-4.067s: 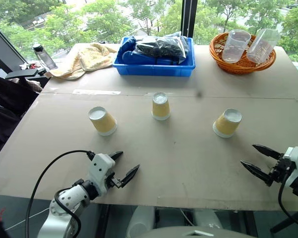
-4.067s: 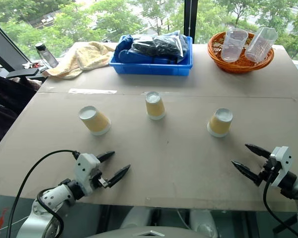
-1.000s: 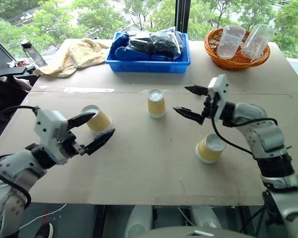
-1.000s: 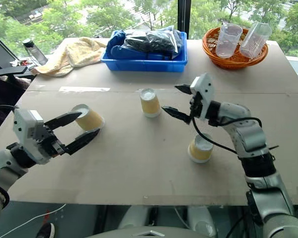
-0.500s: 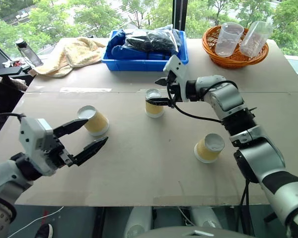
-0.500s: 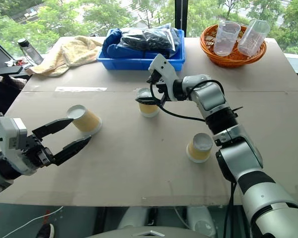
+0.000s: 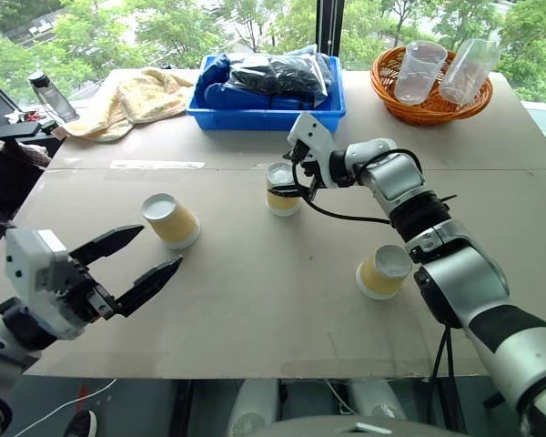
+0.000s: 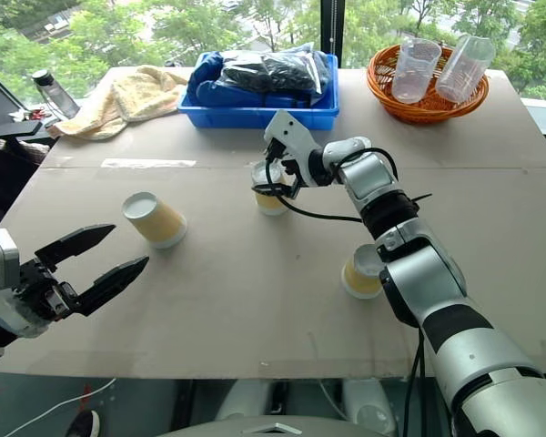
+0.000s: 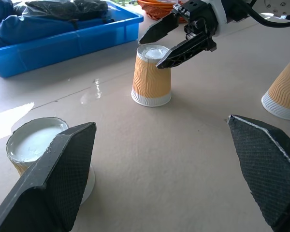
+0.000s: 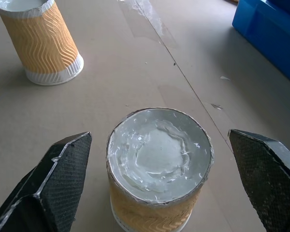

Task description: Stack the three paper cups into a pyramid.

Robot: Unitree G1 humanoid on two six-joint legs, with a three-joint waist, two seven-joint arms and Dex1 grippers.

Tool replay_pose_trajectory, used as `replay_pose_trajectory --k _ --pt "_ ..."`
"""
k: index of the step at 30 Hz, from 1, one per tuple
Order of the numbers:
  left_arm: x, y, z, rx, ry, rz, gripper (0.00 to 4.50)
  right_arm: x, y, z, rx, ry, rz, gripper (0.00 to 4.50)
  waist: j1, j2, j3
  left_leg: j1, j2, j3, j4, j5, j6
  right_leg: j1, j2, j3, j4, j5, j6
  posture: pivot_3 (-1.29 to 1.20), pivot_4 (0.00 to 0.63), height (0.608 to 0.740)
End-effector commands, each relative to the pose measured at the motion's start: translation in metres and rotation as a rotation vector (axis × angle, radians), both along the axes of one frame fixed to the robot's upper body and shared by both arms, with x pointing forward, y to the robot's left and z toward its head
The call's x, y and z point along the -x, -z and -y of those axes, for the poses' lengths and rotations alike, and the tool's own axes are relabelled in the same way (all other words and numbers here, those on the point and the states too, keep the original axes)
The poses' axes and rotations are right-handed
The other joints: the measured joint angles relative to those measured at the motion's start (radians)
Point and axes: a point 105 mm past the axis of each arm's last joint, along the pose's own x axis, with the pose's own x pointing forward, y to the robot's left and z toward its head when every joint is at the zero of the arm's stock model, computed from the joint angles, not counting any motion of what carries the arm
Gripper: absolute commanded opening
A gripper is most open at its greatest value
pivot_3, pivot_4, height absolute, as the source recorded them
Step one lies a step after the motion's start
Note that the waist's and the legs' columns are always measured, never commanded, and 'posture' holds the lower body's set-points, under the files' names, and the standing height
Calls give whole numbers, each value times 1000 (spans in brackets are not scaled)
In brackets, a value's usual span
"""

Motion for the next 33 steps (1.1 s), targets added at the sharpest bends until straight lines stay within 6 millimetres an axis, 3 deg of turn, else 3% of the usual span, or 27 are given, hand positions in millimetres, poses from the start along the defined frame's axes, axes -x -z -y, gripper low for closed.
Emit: replay_pose_trajectory --k 1,5,8,11,12,17,21,26,33 --pt "4 -10 6 -14 30 49 4500 -1 -13 -4 -16 -12 40 4472 1 0 0 0 0 0 0 0 0 0 0 0 0 0 0 0 150 740" --pt "4 -10 6 -10 41 47 4500 -1 -12 -4 -11 -12 35 4472 1 0 0 0 0 0 0 0 0 0 0 0 0 0 0 0 150 740" --pt "4 -10 8 -10 50 44 4500 0 -13 -4 -16 -16 39 3701 0 0 0 0 0 0 0 0 0 0 0 0 0 0 0 0 150 740" --pt "3 -9 9 -10 56 39 4500 2 -14 -4 -19 -34 39 2251 1 0 0 0 0 0 0 0 0 0 0 0 0 0 0 0 150 740" --pt "3 -8 10 -10 61 36 4500 5 -15 -4 -19 -54 43 2045 1 0 0 0 0 0 0 0 0 0 0 0 0 0 0 0 150 740" --pt "1 -7 14 -15 94 22 4500 22 -29 2 -27 -161 72 2038 2 0 0 0 0 0 0 0 0 0 0 0 0 0 0 0 150 740" --pt "-4 -7 25 -9 162 14 4500 51 -42 26 -11 -289 99 2038 12 0 0 -2 0 -2 1 0 0 0 0 -2 -1 0 0 0 150 740" --pt "-11 -8 40 -12 240 10 4500 89 -34 44 -9 -325 57 2038 3 0 0 -1 0 -3 0 0 0 0 -1 -2 -1 0 0 0 150 740" --pt "-20 -9 47 -17 311 -3 4500 110 -26 63 6 -263 56 2038 5 0 0 -1 0 -2 1 0 0 1 0 -2 0 0 0 0 150 740"
